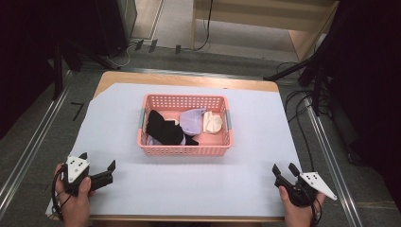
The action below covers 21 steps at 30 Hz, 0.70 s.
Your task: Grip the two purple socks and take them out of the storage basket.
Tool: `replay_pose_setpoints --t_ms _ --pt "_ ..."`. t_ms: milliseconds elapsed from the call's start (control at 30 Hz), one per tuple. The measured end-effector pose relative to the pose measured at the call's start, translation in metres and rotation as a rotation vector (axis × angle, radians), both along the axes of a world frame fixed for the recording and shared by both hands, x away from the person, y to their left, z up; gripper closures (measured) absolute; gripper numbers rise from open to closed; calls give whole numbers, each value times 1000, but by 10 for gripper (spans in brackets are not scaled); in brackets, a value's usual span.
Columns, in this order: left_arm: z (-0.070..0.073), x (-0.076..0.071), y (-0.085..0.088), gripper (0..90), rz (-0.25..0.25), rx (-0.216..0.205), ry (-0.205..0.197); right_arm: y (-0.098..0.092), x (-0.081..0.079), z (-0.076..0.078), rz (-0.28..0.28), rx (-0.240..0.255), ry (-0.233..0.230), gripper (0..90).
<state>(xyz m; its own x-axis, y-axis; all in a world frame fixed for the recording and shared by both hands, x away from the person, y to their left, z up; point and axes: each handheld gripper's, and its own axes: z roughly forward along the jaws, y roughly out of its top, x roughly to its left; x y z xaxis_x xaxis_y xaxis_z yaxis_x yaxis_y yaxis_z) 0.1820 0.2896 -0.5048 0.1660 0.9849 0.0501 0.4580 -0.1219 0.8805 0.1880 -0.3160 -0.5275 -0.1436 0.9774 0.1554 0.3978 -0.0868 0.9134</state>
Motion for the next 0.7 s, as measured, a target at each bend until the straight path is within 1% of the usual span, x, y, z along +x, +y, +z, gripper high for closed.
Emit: replay_pose_setpoints --t_ms 33,67,100,133,167,200,233,267,300,333,400,433,467,533,567,600,633,700 --pt "0 0 0 44 0 0 0 0 0 0 0 0 0 353" --pt "0 0 0 44 1 -1 6 0 0 0 -22 5 7 383" --pt "0 0 0 44 1 -1 6 0 0 0 -22 5 7 383" --pt "1 0 1 44 -1 3 10 0 0 1 -49 8 5 409" --pt "1 0 1 44 -1 3 10 0 0 1 -49 8 5 409" --pt "1 0 1 44 2 6 6 1 0 1 -63 12 1 415" --pt "1 0 1 44 2 6 6 1 0 1 -63 12 1 415" --pt "0 0 0 44 3 4 -2 2 -1 1 -73 25 3 416" --pt "0 0 0 44 5 0 -2 6 -2 5 -74 10 -5 416" --pt "0 0 0 44 3 4 0 7 -2 7 -64 -4 -14 416" --pt "0 0 0 44 5 2 1 9 -2 10 -61 -3 -16 416" --pt "0 0 0 44 1 5 10 15 -1 16 -47 0 -20 421" --pt "0 1 0 44 -4 2 15 18 0 18 -36 -2 -21 443" --pt "0 1 1 44 -5 -11 13 25 3 24 -46 -4 4 493" --pt "0 1 1 44 -5 -11 13 25 3 24 -46 -4 4 493" --pt "0 1 2 44 -7 -15 17 28 5 27 -39 7 8 507" --pt "0 1 3 44 2 -24 10 36 10 34 -22 16 17 534" --pt "0 0 3 44 -5 -26 8 45 15 40 -11 18 8 538"
